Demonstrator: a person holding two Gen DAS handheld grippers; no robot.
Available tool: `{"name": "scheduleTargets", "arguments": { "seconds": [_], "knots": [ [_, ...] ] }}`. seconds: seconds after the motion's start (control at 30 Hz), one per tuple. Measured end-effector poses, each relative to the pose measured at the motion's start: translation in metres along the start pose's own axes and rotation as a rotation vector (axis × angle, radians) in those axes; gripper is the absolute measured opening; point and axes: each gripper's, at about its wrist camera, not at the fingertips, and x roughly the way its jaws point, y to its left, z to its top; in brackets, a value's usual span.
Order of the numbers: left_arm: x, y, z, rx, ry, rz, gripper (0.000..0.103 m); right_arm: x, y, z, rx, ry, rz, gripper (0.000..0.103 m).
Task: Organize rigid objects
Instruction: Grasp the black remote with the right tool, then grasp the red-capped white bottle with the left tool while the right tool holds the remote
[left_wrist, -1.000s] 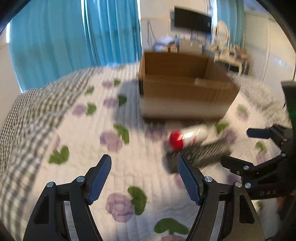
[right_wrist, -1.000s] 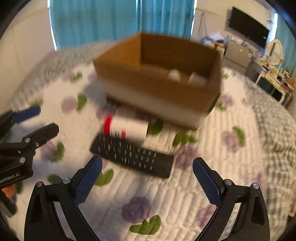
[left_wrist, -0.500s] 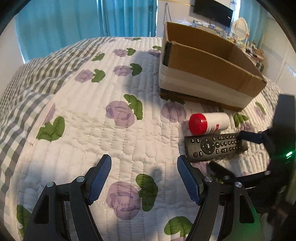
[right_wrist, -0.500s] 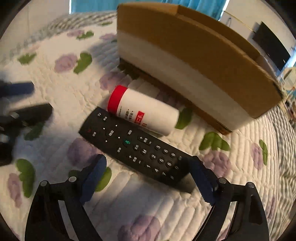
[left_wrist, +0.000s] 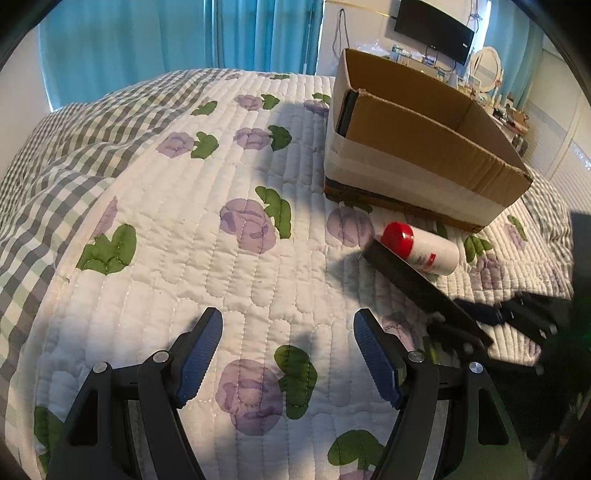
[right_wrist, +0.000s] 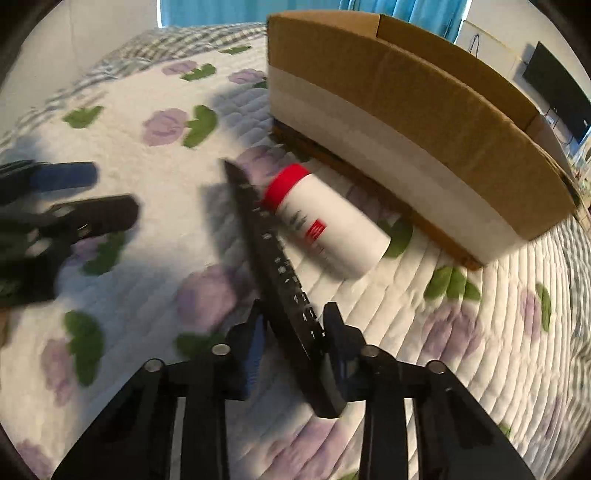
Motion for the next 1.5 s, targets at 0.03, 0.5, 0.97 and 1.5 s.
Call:
{"name": "scheduleTargets", "arguments": {
  "seconds": [0.03,0.5,0.97,1.5],
  "knots": [
    [-0.001,0.001,0.000,-0.004,-0.002,-0.002,0.076,-0.007,0.002,-0.006,0.003,0.000,0.014,0.027],
    [-0.002,0.000,-0.003,-0.007,-0.010,0.019,0.076,-0.018,0.004,-0.024,0.177,0.039,0.085,0.026],
    [-0.019,-0.033,0.003,0.107,-0.074,0.040,0.076,-0.058,-0.015,-0.018,0.293,-0.140,0.014,0.019],
    [0.051,-0.140,0.022,0.311,-0.009,-0.100,0.074,-0.039,-0.112,-0.032,0.582,-0.042,0.008,0.018]
  ]
}}
